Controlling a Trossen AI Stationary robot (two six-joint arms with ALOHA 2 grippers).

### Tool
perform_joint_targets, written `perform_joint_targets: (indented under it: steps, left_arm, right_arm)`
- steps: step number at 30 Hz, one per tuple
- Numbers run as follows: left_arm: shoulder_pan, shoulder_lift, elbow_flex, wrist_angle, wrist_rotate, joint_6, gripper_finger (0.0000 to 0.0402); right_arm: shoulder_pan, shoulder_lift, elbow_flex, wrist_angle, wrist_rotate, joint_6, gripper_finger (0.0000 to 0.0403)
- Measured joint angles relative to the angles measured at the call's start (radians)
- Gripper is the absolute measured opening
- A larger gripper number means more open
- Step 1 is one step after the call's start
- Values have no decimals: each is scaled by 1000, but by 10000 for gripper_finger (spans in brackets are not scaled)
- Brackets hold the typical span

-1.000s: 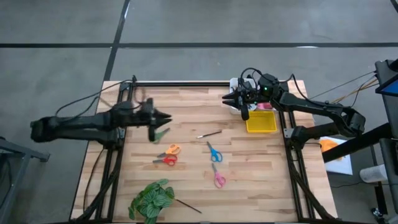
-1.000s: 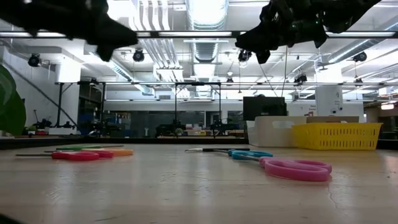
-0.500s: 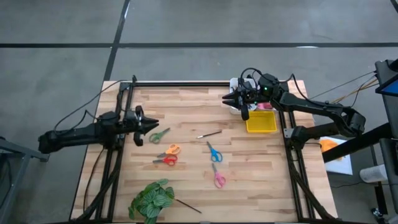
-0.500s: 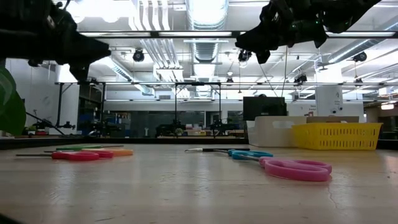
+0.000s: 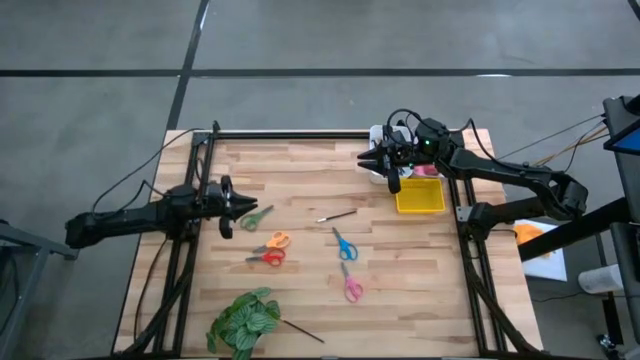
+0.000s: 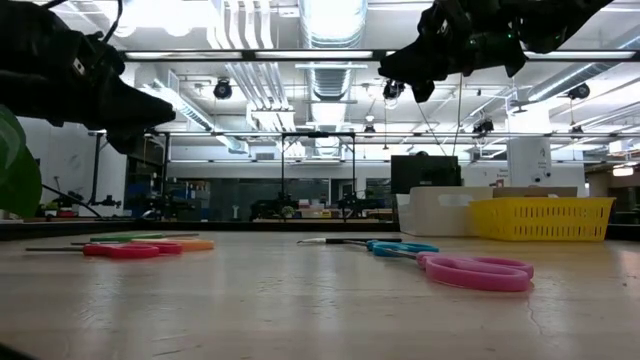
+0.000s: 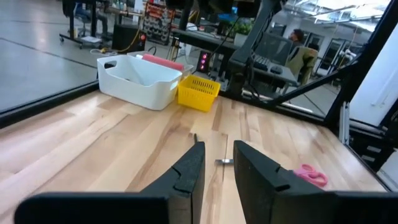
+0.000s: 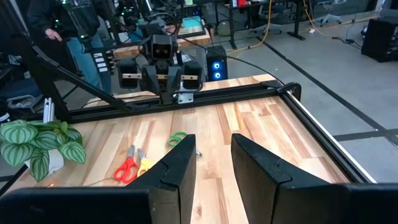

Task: Pick & Place Paint Supplies
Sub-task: Put the black paint brush into the white bin

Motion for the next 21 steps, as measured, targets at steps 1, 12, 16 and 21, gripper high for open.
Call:
perform_joint_targets:
  steps: [1, 12, 16, 21]
  left_arm:
    - [0, 0, 0, -1, 0, 0, 87]
    - [0, 0, 0, -25, 0, 0, 87]
    - [0, 0, -1, -25, 0, 0, 87]
    - [0, 0, -1, -25, 0, 0, 87]
  right_arm:
    - [0, 0, 0, 0, 0, 0, 100]
    - [0, 0, 0, 0, 0, 0, 100]
    - [0, 0, 0, 0, 0, 0, 100]
    - [0, 0, 0, 0, 0, 0, 100]
